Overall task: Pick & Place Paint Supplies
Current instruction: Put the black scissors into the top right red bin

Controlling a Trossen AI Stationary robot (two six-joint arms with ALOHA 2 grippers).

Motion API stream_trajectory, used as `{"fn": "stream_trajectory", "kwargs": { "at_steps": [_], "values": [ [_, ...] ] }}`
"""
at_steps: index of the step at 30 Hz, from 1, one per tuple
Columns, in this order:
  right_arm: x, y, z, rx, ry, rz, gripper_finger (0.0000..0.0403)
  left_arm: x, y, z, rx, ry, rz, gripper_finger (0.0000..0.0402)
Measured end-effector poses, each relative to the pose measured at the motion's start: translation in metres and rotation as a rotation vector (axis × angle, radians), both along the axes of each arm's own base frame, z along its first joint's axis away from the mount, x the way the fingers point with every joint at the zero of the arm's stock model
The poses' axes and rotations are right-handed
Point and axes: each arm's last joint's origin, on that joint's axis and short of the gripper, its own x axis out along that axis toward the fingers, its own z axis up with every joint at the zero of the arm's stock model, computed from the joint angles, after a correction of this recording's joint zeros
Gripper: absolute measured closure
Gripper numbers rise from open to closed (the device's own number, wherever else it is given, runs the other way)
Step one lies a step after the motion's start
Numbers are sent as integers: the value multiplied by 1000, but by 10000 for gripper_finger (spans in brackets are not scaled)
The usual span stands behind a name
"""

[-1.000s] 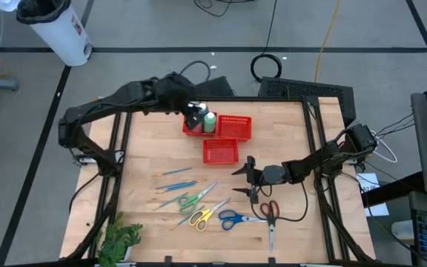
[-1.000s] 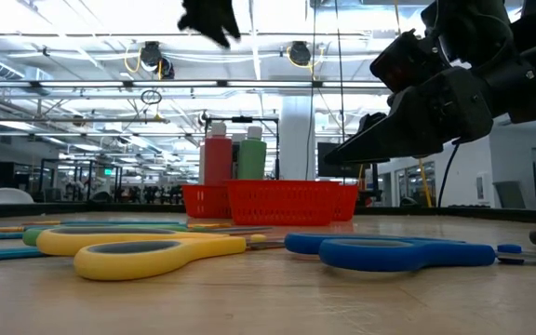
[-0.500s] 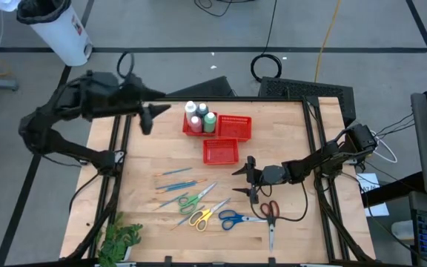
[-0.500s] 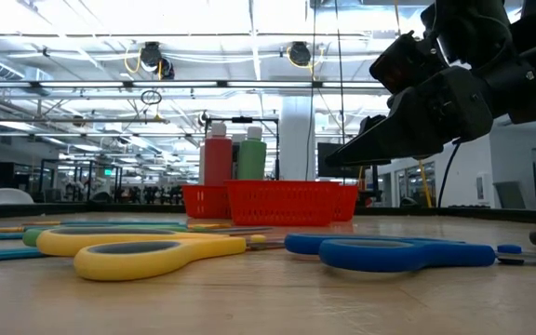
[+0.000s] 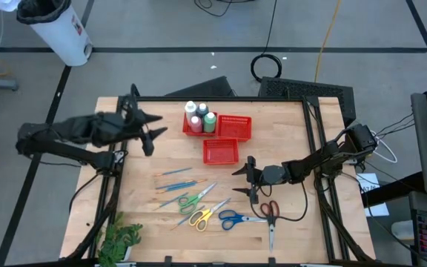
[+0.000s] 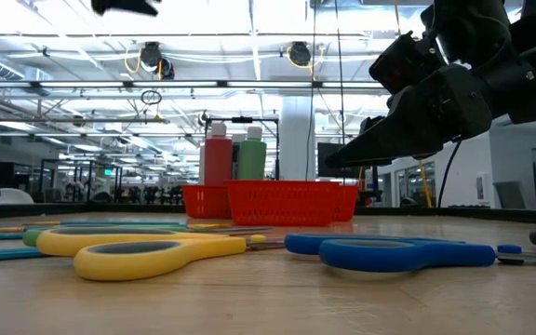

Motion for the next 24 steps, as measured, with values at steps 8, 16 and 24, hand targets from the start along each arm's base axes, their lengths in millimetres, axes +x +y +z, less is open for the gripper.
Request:
{"fn": "stream_trajectory", "kwargs": {
  "at_steps": [8,16,24],
  "values": [
    [-1,1,-1,8,15,19,122,-12,-6,-78,32,-51,-64,192],
    [-21,9,22,78,181,53,122,-38,-5,-123,63,-176,-105,192],
    [-69,45,62,154,501,-145,122,-55,-9,-148,76,-266,-311,192]
  ]
}}
